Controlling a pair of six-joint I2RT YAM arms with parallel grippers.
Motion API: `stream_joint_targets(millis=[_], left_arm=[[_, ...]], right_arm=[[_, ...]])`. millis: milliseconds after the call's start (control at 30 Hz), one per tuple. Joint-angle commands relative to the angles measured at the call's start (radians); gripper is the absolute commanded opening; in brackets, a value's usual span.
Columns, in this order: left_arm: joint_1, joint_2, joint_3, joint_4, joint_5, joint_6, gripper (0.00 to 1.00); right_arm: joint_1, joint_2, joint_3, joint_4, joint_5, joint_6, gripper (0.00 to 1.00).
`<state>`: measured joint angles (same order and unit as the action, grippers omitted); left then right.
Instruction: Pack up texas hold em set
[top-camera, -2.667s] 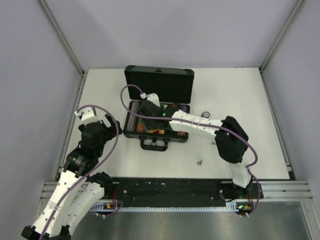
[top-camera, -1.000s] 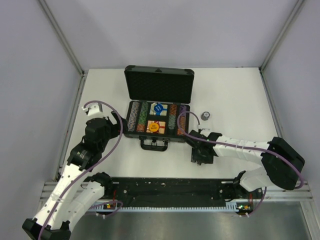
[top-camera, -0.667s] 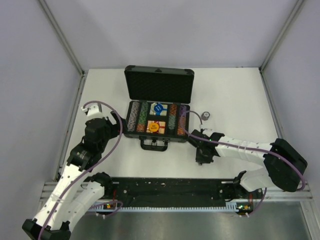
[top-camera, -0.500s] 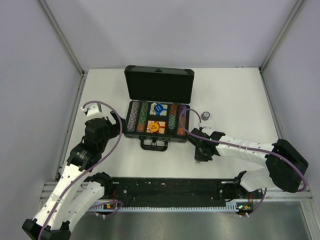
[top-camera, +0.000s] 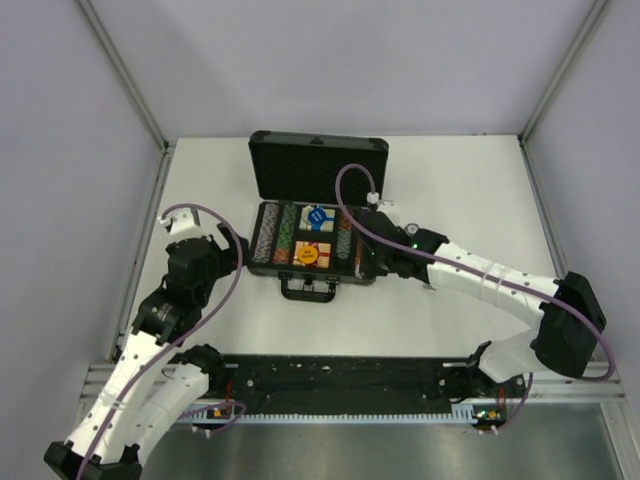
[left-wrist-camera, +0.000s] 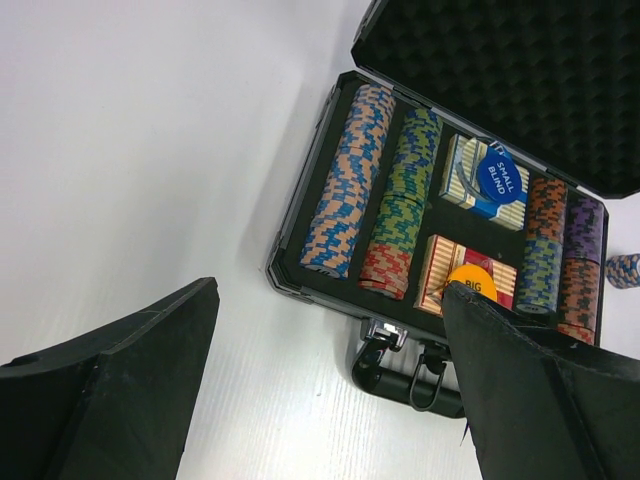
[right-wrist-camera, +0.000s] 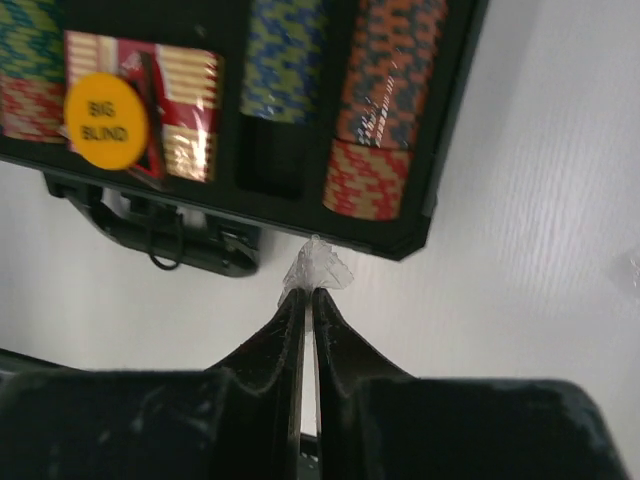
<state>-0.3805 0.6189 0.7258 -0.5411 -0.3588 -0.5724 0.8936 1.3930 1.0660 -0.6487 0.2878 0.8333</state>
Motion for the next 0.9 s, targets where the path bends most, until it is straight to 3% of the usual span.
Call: stream_joint_targets(millis=[0,200,400,700,867], left_arm=[[0.003,-0.018,0.029,0.013,-0.029,0.014,0.98],[0.002,-0.024,0.035,0.001,-0.035,0.000,0.98],[0.003,-0.031,0.063,-0.042,-0.048,0.014,0.98],[0.003,-0.045,0.052,-0.051,-0.060,-0.007,0.98],[0.002,-0.036,0.052,-0.049,-0.062,-0.006,0.98]], right_arm=[[-0.002,0.061,0.113,0.145,0.043,-0.137,0.05],[-0.004,0.257,0.265,0.297,0.033,-0.266,0.07],[-0.005,0.467,0.458,0.328,0.008,-0.306,0.08],[-0.005,0.590,0.562,0.323,0.010,-0.310,0.08],[-0.005,0.626,0.578,0.325,0.019,-0.313,0.13]])
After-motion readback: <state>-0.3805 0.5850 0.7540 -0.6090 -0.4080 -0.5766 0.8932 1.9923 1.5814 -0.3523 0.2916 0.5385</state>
